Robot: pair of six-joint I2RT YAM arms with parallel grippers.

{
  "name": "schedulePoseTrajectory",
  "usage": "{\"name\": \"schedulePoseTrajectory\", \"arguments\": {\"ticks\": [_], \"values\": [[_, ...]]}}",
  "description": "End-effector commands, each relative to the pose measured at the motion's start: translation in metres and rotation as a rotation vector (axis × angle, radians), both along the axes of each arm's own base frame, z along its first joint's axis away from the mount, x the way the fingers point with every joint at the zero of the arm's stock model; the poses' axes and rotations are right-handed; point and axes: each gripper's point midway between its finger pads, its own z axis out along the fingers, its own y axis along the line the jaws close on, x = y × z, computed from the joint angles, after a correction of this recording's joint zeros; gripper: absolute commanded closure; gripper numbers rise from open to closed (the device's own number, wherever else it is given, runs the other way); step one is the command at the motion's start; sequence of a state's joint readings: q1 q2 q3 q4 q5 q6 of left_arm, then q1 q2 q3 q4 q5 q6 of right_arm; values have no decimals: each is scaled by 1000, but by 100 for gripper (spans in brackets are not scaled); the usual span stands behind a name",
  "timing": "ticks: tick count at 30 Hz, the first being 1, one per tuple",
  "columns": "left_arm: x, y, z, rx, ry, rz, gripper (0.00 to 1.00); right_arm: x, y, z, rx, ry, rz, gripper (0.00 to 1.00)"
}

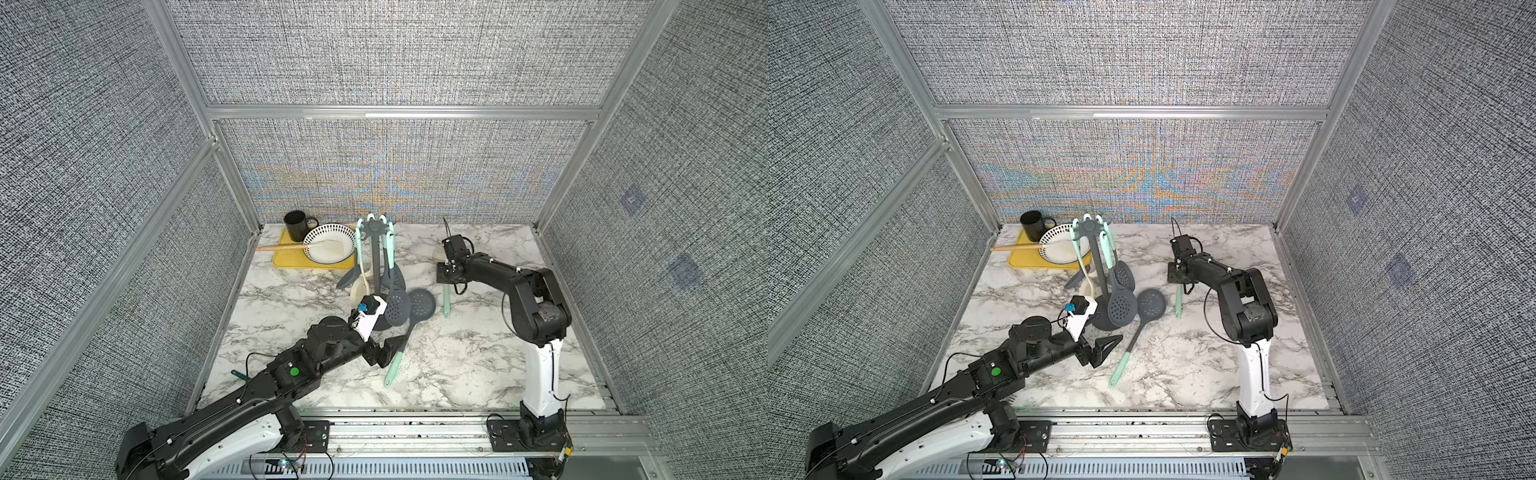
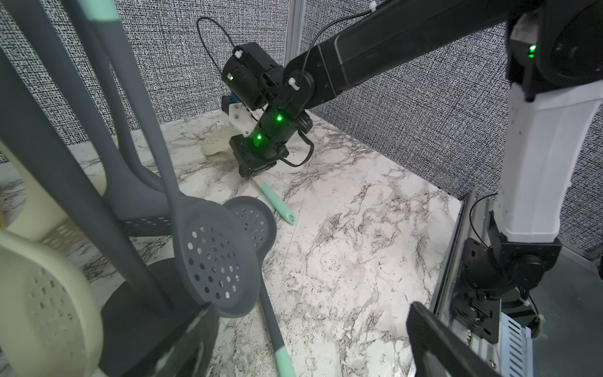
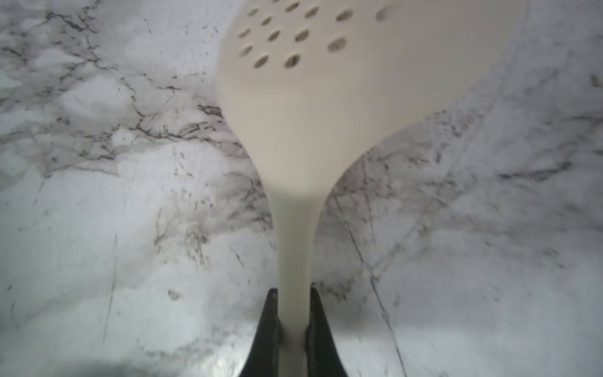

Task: Hang the skimmer on the kitchen utensil rack
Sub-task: Pick up the skimmer from the center of the board.

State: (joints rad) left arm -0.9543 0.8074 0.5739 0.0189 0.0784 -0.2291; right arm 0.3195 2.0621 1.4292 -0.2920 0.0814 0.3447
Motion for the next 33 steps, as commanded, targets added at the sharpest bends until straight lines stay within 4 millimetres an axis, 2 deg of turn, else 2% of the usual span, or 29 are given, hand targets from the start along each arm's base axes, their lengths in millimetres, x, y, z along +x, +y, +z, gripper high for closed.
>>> {"name": "schedulePoseTrajectory", "arguments": {"ticks": [1, 6, 10, 12, 13, 14, 19, 23, 25, 29, 33], "values": [[4, 1, 12, -19, -11, 22, 8, -2, -4, 47, 115, -123, -17, 100], [12, 6, 36, -23, -31, 73, 8, -45, -20, 127, 328, -325, 41, 100], [14, -1, 62, -43, -73, 55, 8, -98, -13, 203, 543, -519, 227, 100], [15, -10, 71, -59, -66, 34, 8, -120, -10, 243, 633, -622, 254, 100], [13, -17, 76, -77, -54, 5, 8, -134, -7, 251, 709, -652, 259, 100], [10, -25, 83, -103, -45, -35, 9, -146, -3, 267, 790, -701, 268, 100], [-1, -62, 115, -294, -31, -198, 8, -187, 5, 340, 1034, -931, 254, 100], [-2, -78, 131, -399, -17, -256, 6, -212, 5, 379, 1164, -1047, 234, 100], [-4, -86, 134, -412, -8, -289, 5, -220, 5, 391, 1226, -1049, 231, 100], [-15, -98, 141, -439, 17, -392, 6, -229, 11, 404, 1271, -1045, 263, 100], [-23, -111, 136, -439, 69, -475, 11, -235, 14, 411, 1310, -1041, 289, 100]]}}
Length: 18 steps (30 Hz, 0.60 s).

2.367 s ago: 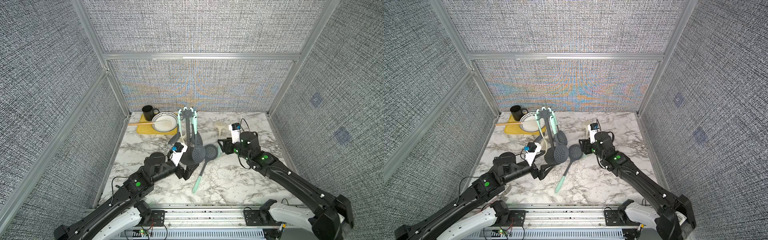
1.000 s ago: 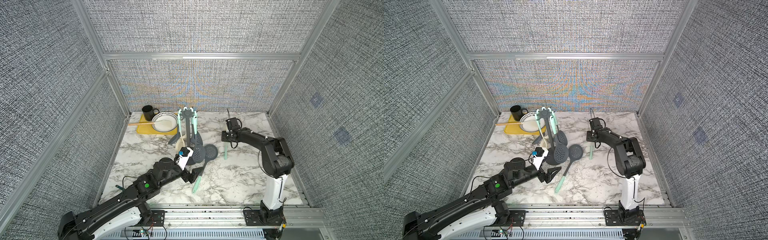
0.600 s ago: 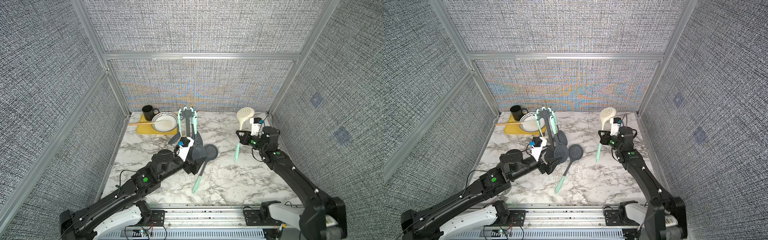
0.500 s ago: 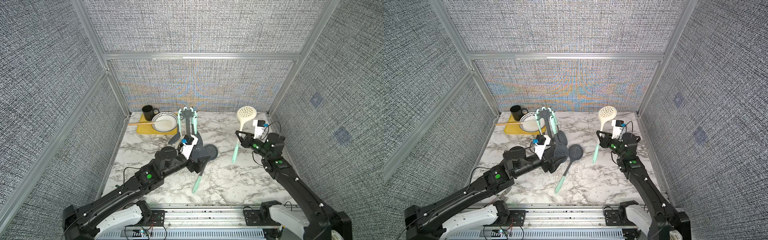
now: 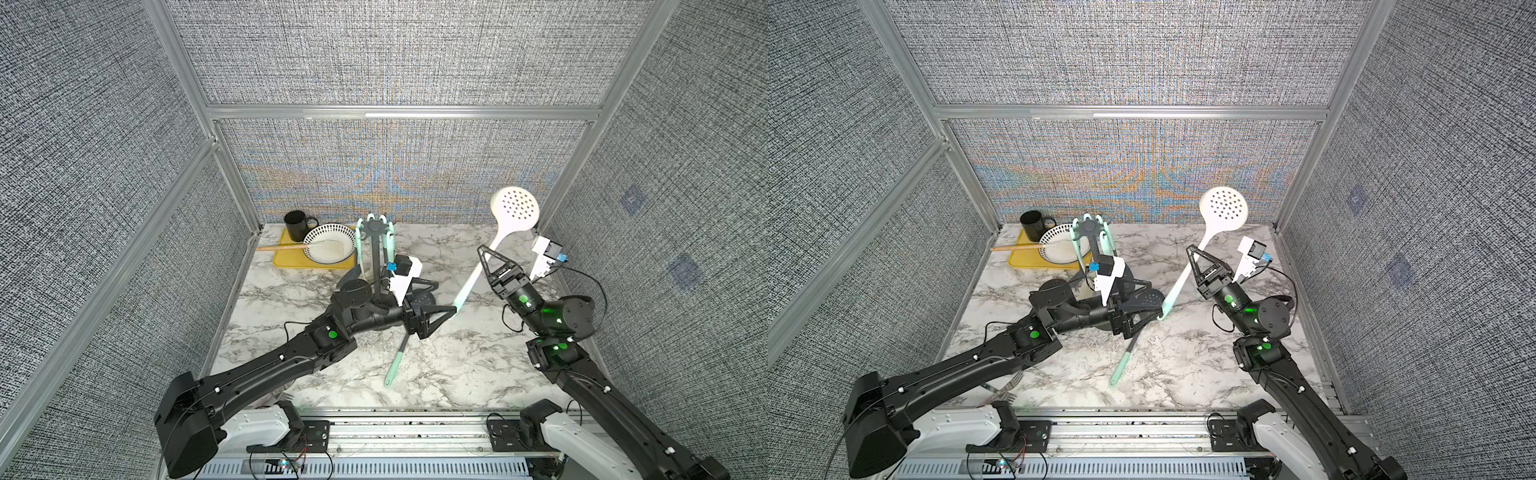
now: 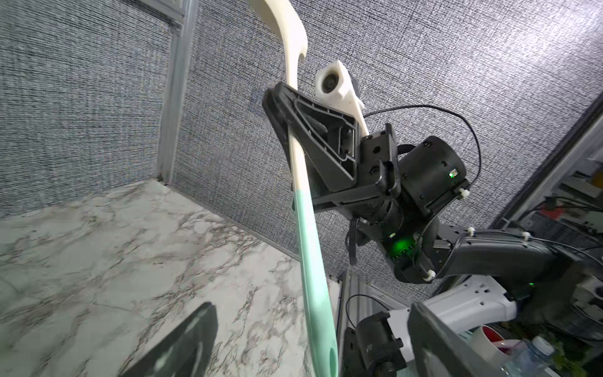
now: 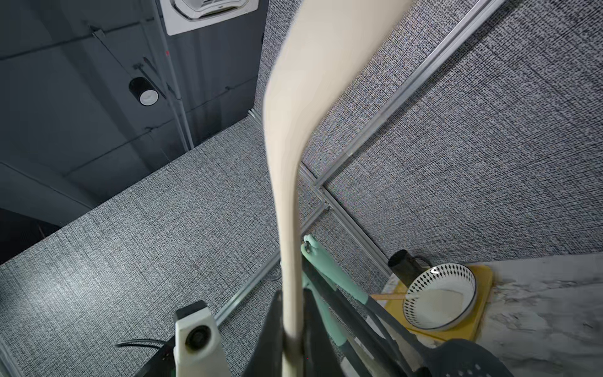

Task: Hang the skimmer on the kitchen utensil rack
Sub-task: Pick up the skimmer from the center of the board.

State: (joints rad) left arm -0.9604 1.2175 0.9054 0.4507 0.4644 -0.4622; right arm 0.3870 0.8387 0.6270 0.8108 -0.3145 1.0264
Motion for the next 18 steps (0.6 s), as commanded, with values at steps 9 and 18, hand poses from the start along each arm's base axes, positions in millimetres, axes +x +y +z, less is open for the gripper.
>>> {"name": "schedulePoseTrajectory", "arguments": {"ticks": [9, 18], "values": [[-24, -13, 4, -57, 39, -171, 54, -19, 10, 27, 56, -79, 69, 100], [-27, 22, -31, 93, 2, -42, 98, -23, 19, 6, -113, -72, 20, 100]]}}
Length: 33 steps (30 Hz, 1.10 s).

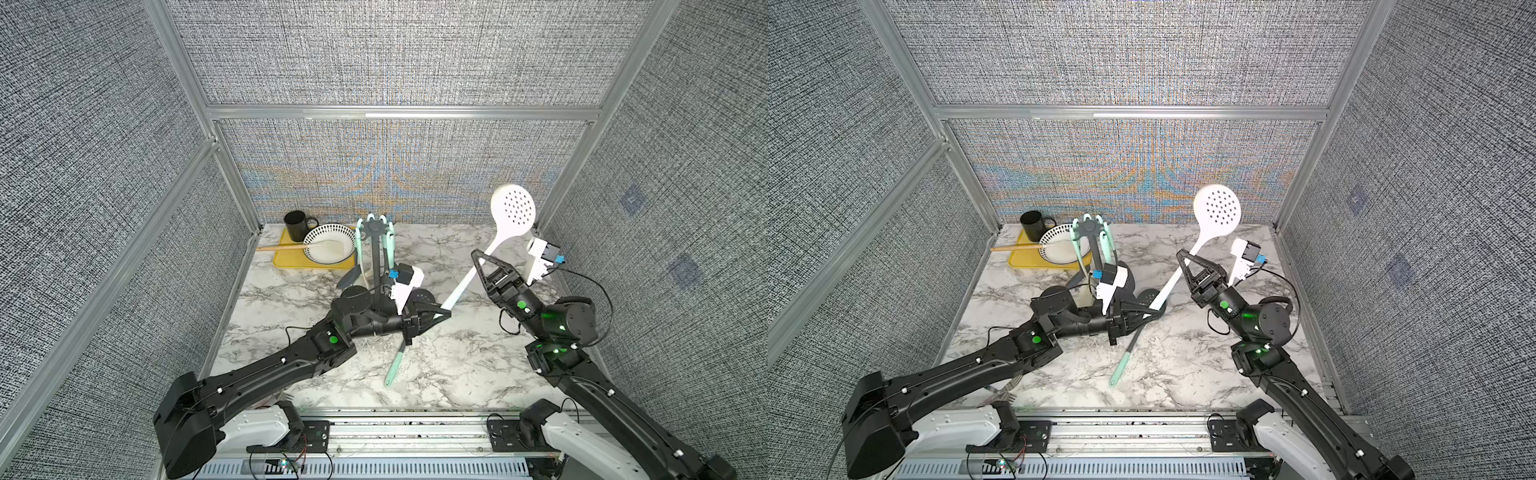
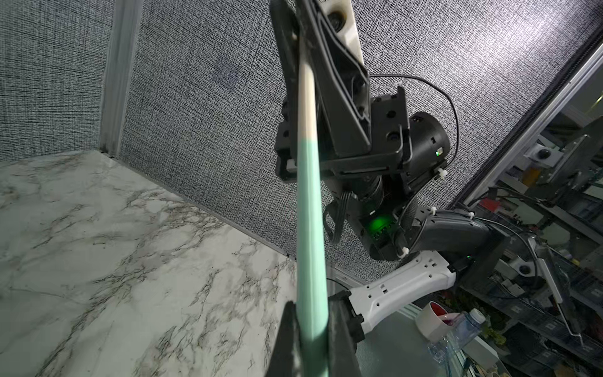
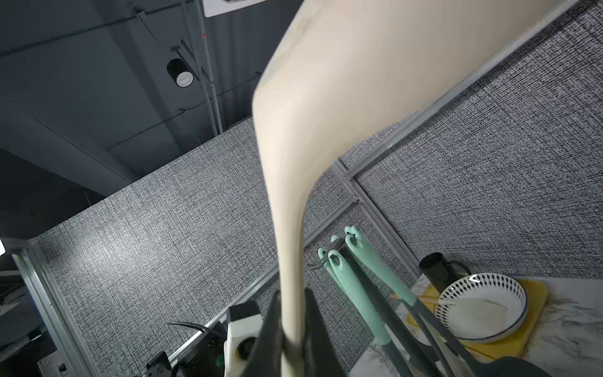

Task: Hang the skimmer on the kitchen utensil rack
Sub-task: Pick up the skimmer from the center of the board.

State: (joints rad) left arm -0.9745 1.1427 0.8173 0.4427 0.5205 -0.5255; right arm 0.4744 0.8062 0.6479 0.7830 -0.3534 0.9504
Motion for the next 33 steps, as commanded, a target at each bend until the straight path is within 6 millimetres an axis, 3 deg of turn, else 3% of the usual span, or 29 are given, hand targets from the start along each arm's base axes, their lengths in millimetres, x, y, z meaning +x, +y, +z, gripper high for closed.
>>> {"name": "schedulePoseTrajectory", "arguments": {"ticks": [1, 4, 6, 8, 12, 13, 18, 26, 29, 33], "values": [[-3, 16, -19, 109, -91, 46, 98, 6, -3, -10, -94, 9, -77, 94], [0, 40, -37, 245, -156, 125, 98, 2, -6, -26, -231, 21, -130, 52], [2, 56, -46, 340, -216, 166, 98, -4, -14, -37, -337, 35, -186, 35], [2, 72, -54, 432, -267, 192, 98, -8, -26, -52, -446, 61, -254, 27], [12, 94, -55, 516, -330, 287, 98, -20, -55, -79, -614, 123, -370, 25], [16, 98, -55, 539, -345, 311, 98, -26, -62, -70, -638, 117, -395, 25], [21, 105, -54, 627, -456, 315, 98, -36, -77, -71, -760, 157, -435, 25], [8, 126, -61, 823, -834, 136, 99, -71, -20, -63, -910, 96, 10, 25], [7, 128, -55, 786, -984, 143, 99, -68, 0, -85, -945, 129, 155, 29], [-1, 127, -44, 739, -1080, 116, 99, -74, 24, -136, -995, 120, 383, 31]]}}
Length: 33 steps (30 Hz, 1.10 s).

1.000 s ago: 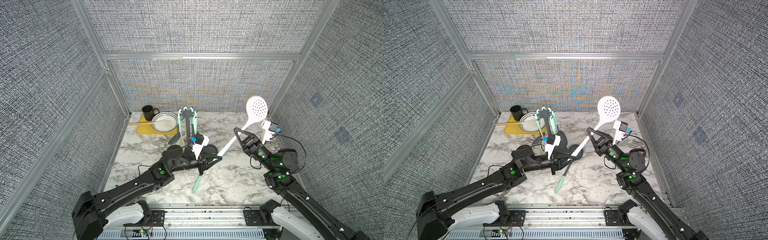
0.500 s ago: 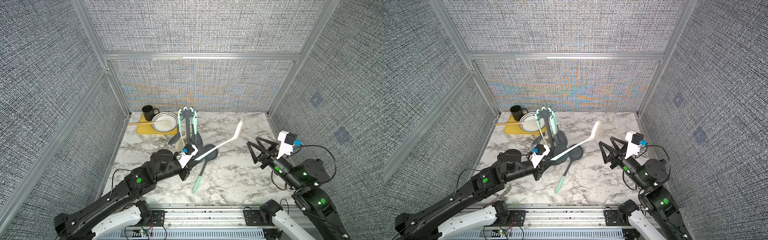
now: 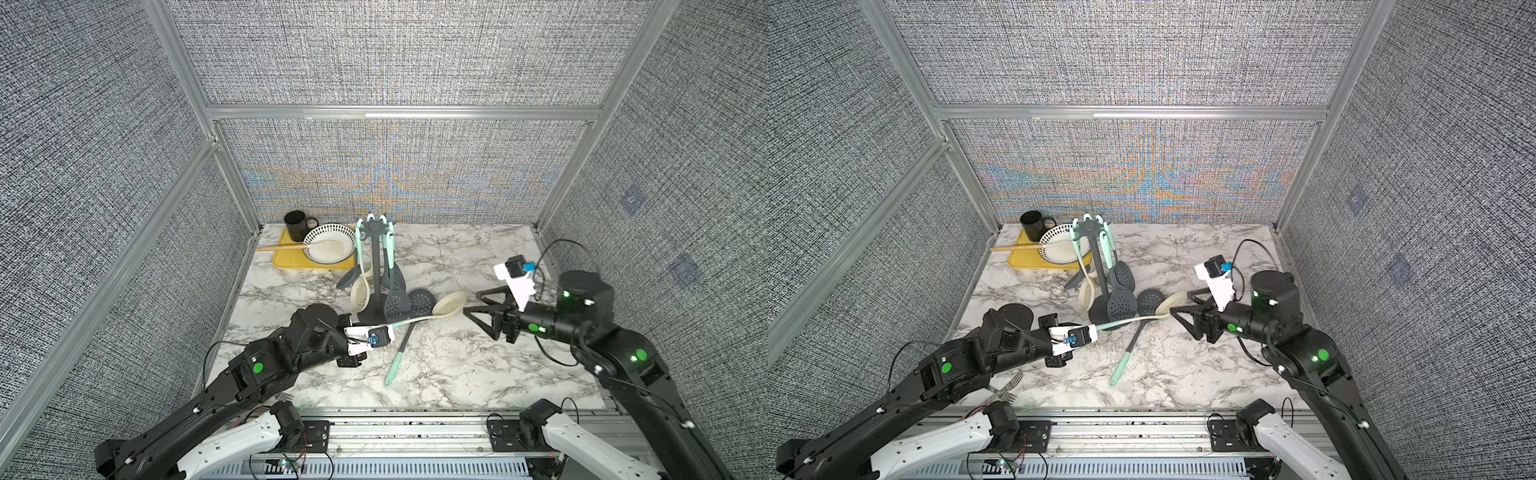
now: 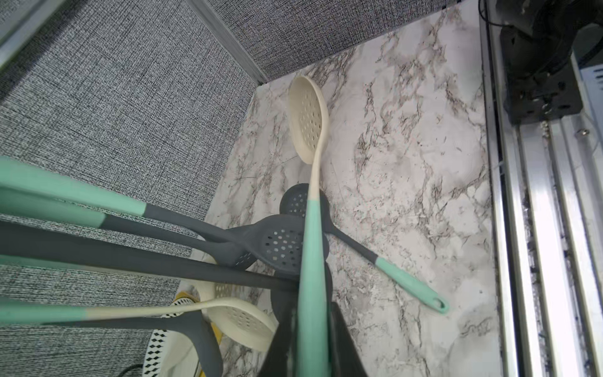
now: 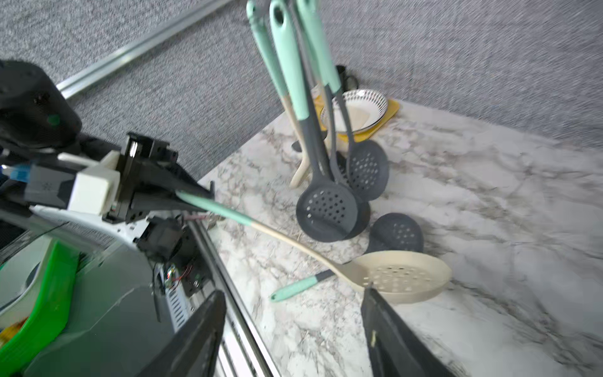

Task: Hang the skimmer on the kitchen utensil rack
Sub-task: Pick up the skimmer from the center of the board.

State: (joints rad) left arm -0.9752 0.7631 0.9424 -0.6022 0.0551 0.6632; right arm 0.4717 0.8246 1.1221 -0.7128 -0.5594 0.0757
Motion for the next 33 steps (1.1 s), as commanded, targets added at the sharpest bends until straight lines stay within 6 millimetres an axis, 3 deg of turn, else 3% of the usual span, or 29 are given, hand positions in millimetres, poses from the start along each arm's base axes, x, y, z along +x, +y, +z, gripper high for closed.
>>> {"name": "schedulePoseTrajectory", "arguments": {"ticks": [1, 3, 10, 17, 21, 33], "values": [[-6, -5, 16, 12, -133, -113, 99, -24, 21, -29, 5, 54, 241, 32], [-11, -3, 14, 53, -143, -151, 99, -23, 33, -36, 18, 55, 302, 31], [-34, 8, 5, 203, -150, -312, 99, -33, 68, -27, 57, -89, 578, 25], [-45, 10, 16, 236, -179, -404, 99, -59, 97, -65, -24, 19, 825, 26], [-47, 12, 20, 246, -205, -422, 99, -60, 101, -83, -48, 77, 852, 32], [-52, 16, 25, 274, -236, -468, 99, -72, 113, -92, -36, 144, 947, 46]]}}
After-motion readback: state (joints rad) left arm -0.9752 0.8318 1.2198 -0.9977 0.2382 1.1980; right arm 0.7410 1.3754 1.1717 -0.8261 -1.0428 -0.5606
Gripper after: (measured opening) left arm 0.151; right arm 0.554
